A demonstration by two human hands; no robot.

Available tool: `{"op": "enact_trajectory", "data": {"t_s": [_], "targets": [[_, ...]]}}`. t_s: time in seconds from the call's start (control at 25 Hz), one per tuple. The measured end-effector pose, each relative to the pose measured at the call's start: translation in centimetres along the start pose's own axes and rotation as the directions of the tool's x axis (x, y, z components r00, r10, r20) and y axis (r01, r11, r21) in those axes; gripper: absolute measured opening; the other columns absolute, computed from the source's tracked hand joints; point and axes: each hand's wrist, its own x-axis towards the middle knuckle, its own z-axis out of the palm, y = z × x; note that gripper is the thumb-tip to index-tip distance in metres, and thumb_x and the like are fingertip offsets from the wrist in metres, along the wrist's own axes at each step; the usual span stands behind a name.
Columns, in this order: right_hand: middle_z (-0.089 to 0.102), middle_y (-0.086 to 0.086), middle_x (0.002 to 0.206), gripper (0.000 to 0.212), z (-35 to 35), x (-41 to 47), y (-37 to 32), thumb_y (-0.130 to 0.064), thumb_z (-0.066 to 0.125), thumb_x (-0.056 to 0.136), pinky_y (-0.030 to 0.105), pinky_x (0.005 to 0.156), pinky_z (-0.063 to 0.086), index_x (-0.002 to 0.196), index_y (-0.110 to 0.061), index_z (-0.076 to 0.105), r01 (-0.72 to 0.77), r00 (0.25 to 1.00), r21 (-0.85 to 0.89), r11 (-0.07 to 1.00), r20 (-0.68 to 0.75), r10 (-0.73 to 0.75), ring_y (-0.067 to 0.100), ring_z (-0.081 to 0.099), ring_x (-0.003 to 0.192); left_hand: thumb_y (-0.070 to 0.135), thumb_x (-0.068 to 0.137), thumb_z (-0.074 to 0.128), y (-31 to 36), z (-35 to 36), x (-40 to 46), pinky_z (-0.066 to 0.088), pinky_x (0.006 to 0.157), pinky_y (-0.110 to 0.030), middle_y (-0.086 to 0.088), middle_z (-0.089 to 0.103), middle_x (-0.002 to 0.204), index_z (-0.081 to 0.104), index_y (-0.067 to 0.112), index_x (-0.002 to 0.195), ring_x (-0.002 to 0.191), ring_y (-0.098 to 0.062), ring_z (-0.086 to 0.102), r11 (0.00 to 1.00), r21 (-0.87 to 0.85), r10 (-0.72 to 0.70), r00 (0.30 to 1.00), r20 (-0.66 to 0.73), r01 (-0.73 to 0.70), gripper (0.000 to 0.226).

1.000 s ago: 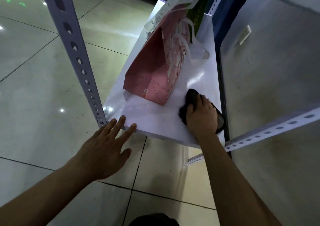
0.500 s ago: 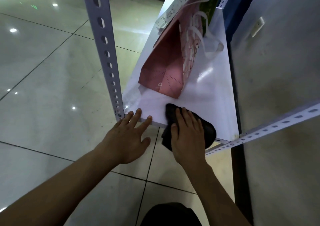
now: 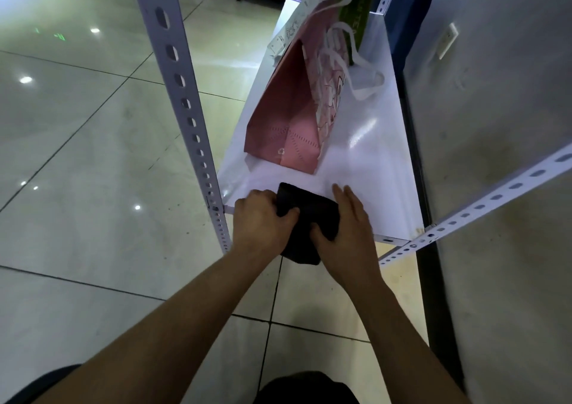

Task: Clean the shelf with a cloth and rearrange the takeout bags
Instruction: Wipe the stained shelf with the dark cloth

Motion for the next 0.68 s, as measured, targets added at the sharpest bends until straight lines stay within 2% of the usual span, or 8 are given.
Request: {"op": "enact_trajectory", "data": {"t_s": [0.04, 0.12, 0.16, 0.24, 0.32, 0.44, 0.6, 0.68], "targets": [[0.040, 0.004, 0.157, 0.065, -0.4, -0.2, 0.3, -0.035, 0.066, 0.091, 0.043, 0.120, 0.032, 0.150, -0.020, 0.042, -0.020, 1.000, -0.071, 0.997, -0.004, 0.020, 0.022, 0.037, 0.143, 0.028, 0.088, 0.064, 0.4, 0.3, -0.2, 0.048, 0.061, -0.030, -0.003, 0.063, 0.075, 0.063, 0.005, 0.087, 0.074, -0.023, 0.060, 0.998, -0.059, -0.010, 1.000, 0.023, 0.012, 0.023], [0.065, 0.008, 0.120, 0.037, -1.5, -0.7, 0.7, -0.029, 0.071, 0.088, 0.050, 0.105, 0.044, 0.120, -0.011, 0.063, 0.014, 0.999, -0.053, 0.999, -0.043, -0.016, 0.026, 0.057, 0.115, 0.022, 0.091, 0.062, 1.3, 0.4, -1.3, 0.043, 0.054, -0.021, 0.005, 0.059, 0.073, 0.056, 0.012, 0.089, 0.067, -0.012, 0.058, 0.985, -0.173, 0.018, 0.995, 0.098, -0.001, 0.011], [0.066, 0.005, 0.105, 0.023, -2.3, -1.4, 0.5, -0.022, 0.072, 0.088, 0.051, 0.101, 0.045, 0.107, -0.009, 0.066, 0.037, 0.997, -0.009, 0.999, -0.068, -0.037, 0.021, 0.058, 0.103, 0.021, 0.092, 0.062, 1.7, 0.0, -2.2, 0.042, 0.053, -0.016, 0.006, 0.059, 0.072, 0.055, 0.015, 0.089, 0.065, -0.006, 0.057, 0.977, -0.213, 0.040, 0.991, 0.127, -0.012, 0.009], [0.065, -0.002, 0.091, 0.011, -4.1, -3.3, -0.8, -0.015, 0.071, 0.088, 0.054, 0.106, 0.042, 0.098, -0.012, 0.067, 0.038, 0.998, 0.077, 0.996, -0.055, -0.034, 0.005, 0.054, 0.088, 0.020, 0.094, 0.062, 2.4, -1.8, -4.6, 0.042, 0.054, -0.010, 0.008, 0.061, 0.074, 0.055, 0.018, 0.091, 0.066, 0.002, 0.059, 0.963, -0.268, 0.055, 0.988, 0.143, -0.015, 0.008], [0.064, -0.011, 0.085, 0.007, -6.6, -4.9, -2.6, -0.020, 0.069, 0.090, 0.051, 0.102, 0.048, 0.095, -0.020, 0.064, -0.044, 0.999, 0.198, 0.979, 0.018, 0.041, 0.002, 0.056, 0.084, 0.022, 0.095, 0.062, 3.6, -4.1, -6.6, 0.040, 0.056, -0.004, 0.009, 0.062, 0.080, 0.057, 0.021, 0.095, 0.071, 0.004, 0.059, 0.956, -0.294, 0.041, 0.985, 0.167, 0.010, 0.005], [0.068, -0.012, 0.082, 0.009, -10.8, -7.6, -5.6, -0.029, 0.072, 0.088, 0.039, 0.075, 0.058, 0.094, -0.027, 0.065, -0.197, 0.979, 0.325, 0.925, 0.110, 0.169, 0.009, 0.065, 0.081, 0.024, 0.096, 0.060, 6.4, -8.2, -9.8, 0.041, 0.057, -0.004, 0.008, 0.063, 0.084, 0.058, 0.020, 0.100, 0.073, 0.002, 0.061, 0.956, -0.291, 0.033, 0.977, 0.212, 0.031, 0.006], [0.070, -0.013, 0.073, 0.009, -17.9, -11.1, -9.8, -0.032, 0.074, 0.084, 0.023, 0.063, 0.046, 0.092, -0.032, 0.070, -0.300, 0.951, 0.362, 0.883, 0.184, 0.248, 0.005, 0.062, 0.066, 0.023, 0.097, 0.059, 12.2, -15.0, -13.9, 0.042, 0.065, -0.003, 0.013, 0.067, 0.092, 0.060, 0.023, 0.119, 0.083, -0.005, 0.064, 0.969, -0.244, 0.102, 0.969, 0.224, -0.046, 0.022], [0.069, -0.014, 0.070, 0.009, -21.9, -12.4, -12.4, -0.026, 0.076, 0.084, 0.021, 0.061, 0.045, 0.093, -0.028, 0.073, -0.308, 0.948, 0.420, 0.853, 0.213, 0.237, 0.003, 0.060, 0.063, 0.025, 0.098, 0.057, 15.3, -18.5, -15.6, 0.043, 0.064, -0.005, 0.013, 0.068, 0.092, 0.058, 0.024, 0.115, 0.084, -0.004, 0.064, 0.968, -0.250, 0.071, 0.961, 0.266, -0.003, 0.017]]}}
